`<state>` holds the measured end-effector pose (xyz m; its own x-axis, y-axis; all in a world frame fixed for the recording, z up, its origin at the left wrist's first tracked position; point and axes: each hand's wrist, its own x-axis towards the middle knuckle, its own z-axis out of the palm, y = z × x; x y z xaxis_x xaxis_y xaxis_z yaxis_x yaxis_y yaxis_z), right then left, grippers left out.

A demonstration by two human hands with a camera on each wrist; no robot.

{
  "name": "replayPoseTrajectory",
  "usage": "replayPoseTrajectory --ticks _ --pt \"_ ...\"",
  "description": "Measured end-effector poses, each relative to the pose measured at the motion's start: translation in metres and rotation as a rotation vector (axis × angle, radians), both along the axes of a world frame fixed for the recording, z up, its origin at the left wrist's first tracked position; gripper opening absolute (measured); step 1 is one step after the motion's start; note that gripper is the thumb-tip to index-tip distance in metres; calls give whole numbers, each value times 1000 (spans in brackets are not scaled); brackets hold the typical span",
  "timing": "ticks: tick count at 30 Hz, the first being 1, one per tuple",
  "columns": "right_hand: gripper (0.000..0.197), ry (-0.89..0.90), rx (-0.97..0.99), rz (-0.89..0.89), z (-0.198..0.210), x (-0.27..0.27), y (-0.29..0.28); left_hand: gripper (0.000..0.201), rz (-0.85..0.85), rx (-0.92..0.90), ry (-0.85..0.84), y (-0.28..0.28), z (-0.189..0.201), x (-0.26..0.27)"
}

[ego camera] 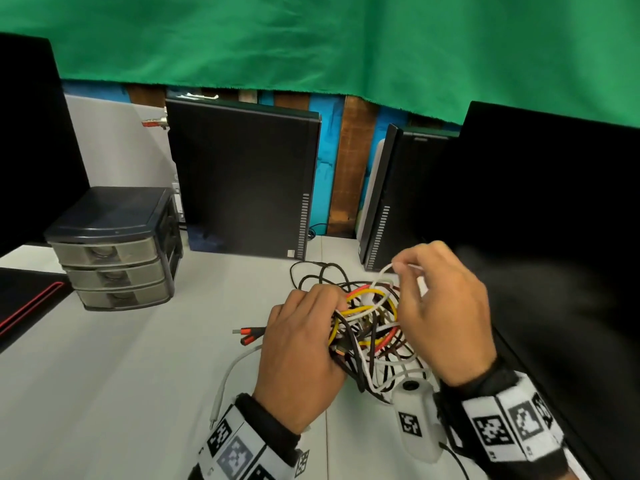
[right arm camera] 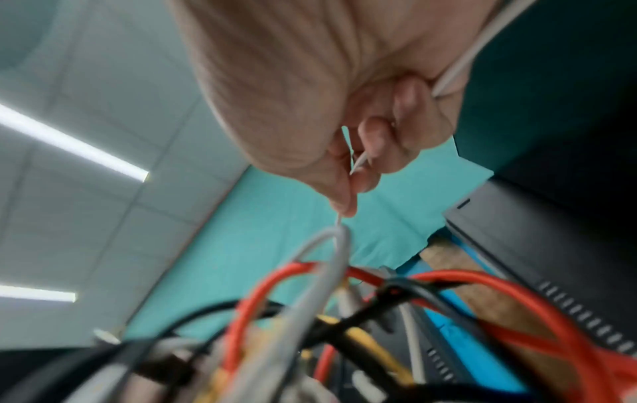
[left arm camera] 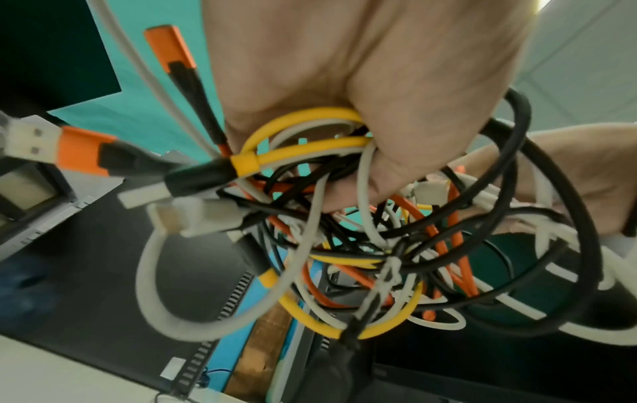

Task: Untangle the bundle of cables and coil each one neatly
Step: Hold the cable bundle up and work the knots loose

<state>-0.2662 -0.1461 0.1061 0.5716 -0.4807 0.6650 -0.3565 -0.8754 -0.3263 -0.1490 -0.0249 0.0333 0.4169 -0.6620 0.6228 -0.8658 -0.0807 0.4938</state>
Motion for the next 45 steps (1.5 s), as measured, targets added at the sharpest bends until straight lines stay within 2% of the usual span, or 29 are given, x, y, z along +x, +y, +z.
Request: replayPoseTrajectory --ticks 2,5,8,10,13,14,15,20,22,23,26,28,30,31,35,40,42,45 --pt "10 -68 35 -5 -2 1 -6 25 22 -3 22 3 -3 6" --pt "12 -149 118 119 -3 3 -1 34 66 6 99 7 -9 15" --pt "10 -186 68 199 -2 7 6 34 76 8 114 10 -8 19" --pt "12 -70 115 240 -1 3 2 26 62 30 50 11 -7 20" --pt "14 260 251 294 -4 -1 -4 20 53 120 -30 11 -8 14" --pt "15 284 292 307 -7 0 -4 19 49 130 -30 11 -10 11" --pt "15 237 324 306 -11 3 -4 20 44 127 -25 10 -12 8" --pt "16 -250 333 138 -15 15 -2 28 35 40 10 8 -15 5" --pt "17 -309 404 248 -10 13 -2 29 58 27 25 8 -12 7" --pt "16 -268 441 341 -7 10 -1 30 79 32 32 8 -11 7" --pt "16 14 502 546 -1 3 1 26 111 59 63 10 -12 12" --pt "17 -21 504 514 -5 4 -1 25 104 75 81 13 -12 16" --pt "16 -136 500 439 -9 8 -3 34 81 105 89 15 -10 17" --pt "15 -135 525 441 -10 10 -2 39 67 121 85 15 -9 17" --pt "12 81 674 605 -7 6 1 39 69 171 11 15 -8 14" --pt "15 292 626 675 -4 -1 -4 32 65 194 -36 13 -13 16" --pt "16 195 619 639 -6 1 -6 33 52 184 -34 12 -15 14" --pt "17 -115 736 456 -15 12 -9 39 29 121 -27 11 -14 13"
